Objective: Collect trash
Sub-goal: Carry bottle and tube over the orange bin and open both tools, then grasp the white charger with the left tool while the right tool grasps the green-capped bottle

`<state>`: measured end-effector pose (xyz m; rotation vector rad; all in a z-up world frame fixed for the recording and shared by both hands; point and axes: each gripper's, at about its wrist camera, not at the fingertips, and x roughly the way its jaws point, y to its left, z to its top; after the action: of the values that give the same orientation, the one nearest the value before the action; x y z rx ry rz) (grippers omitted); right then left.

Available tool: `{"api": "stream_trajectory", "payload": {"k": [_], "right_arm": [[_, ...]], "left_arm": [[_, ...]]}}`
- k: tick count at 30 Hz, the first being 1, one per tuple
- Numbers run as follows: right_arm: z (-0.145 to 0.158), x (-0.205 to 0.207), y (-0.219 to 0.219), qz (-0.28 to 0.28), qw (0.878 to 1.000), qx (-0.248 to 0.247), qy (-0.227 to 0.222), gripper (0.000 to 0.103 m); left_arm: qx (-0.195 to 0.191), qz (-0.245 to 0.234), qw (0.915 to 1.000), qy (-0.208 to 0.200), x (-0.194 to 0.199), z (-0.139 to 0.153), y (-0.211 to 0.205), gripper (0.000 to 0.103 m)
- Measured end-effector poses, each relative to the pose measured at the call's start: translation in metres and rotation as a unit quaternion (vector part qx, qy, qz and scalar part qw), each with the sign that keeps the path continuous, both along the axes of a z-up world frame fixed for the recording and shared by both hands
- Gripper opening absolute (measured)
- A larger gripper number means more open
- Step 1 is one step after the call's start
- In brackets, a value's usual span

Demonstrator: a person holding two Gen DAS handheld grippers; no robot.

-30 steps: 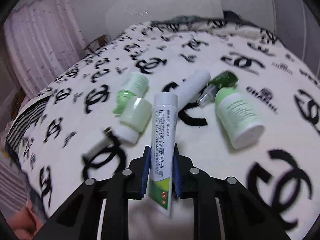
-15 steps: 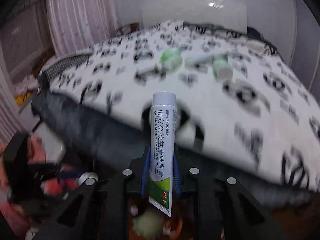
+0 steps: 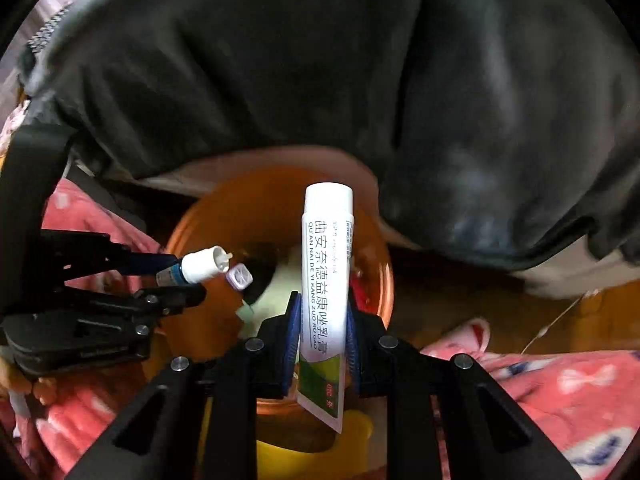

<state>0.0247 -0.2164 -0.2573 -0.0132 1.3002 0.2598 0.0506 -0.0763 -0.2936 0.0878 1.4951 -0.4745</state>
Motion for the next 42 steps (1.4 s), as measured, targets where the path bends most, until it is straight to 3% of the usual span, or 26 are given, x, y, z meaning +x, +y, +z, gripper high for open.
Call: {"api": "stream_trajectory", "payload": {"k": [3,5,8,16,20,26,31,32,33,36,42], "right_arm": [[-0.011,0.008,0.0,-0.009,1.0,0.004,0.019,0.024],[-0.012,0.01,-0.003,-0.018,1.0,0.0,0.015,0.06],[-0.011,0.01,-0.003,-0.021,1.0,-0.002,0.007,0.059],[-0.014,0.007,-0.008,-0.033,0.999,0.002,0.005,0.059],[-0.003,0.002,-0.011,-0.034,0.999,0.006,-0.008,0.059],[0.053,-0.014,-0.011,-0.01,0.997,0.024,-0.068,0.061],[0.143,-0.009,-0.022,0.007,0.984,0.047,-0.173,0.067],[0.157,-0.003,-0.025,0.007,0.98,0.047,-0.191,0.069],[0.179,0.01,-0.028,0.008,0.974,0.04,-0.221,0.07],[0.215,0.052,-0.036,0.004,0.962,0.01,-0.274,0.071],[0.25,0.186,-0.05,-0.039,0.954,-0.028,-0.297,0.075]], "left_arm": [[0.016,0.012,0.9995,0.026,0.007,-0.017,-0.003,0.044],[0.021,0.022,0.9991,0.029,0.009,-0.021,-0.002,0.052],[0.018,0.026,0.9993,0.02,0.007,-0.018,-0.001,0.063],[0.015,0.036,0.9992,0.01,0.007,-0.018,0.003,0.064],[0.015,0.033,0.9991,-0.02,0.001,-0.003,0.0,0.064],[0.029,0.033,0.992,-0.118,-0.017,0.058,0.008,0.064],[0.007,0.061,0.977,-0.204,-0.025,0.128,0.026,0.064],[0.004,0.067,0.9737,-0.218,-0.024,0.139,0.029,0.068],[0.002,0.074,0.9701,-0.231,-0.022,0.151,0.032,0.074],[-0.002,0.089,0.9594,-0.268,-0.019,0.177,0.041,0.076],[-0.011,0.106,0.9487,-0.298,-0.009,0.207,0.052,0.077]]}}
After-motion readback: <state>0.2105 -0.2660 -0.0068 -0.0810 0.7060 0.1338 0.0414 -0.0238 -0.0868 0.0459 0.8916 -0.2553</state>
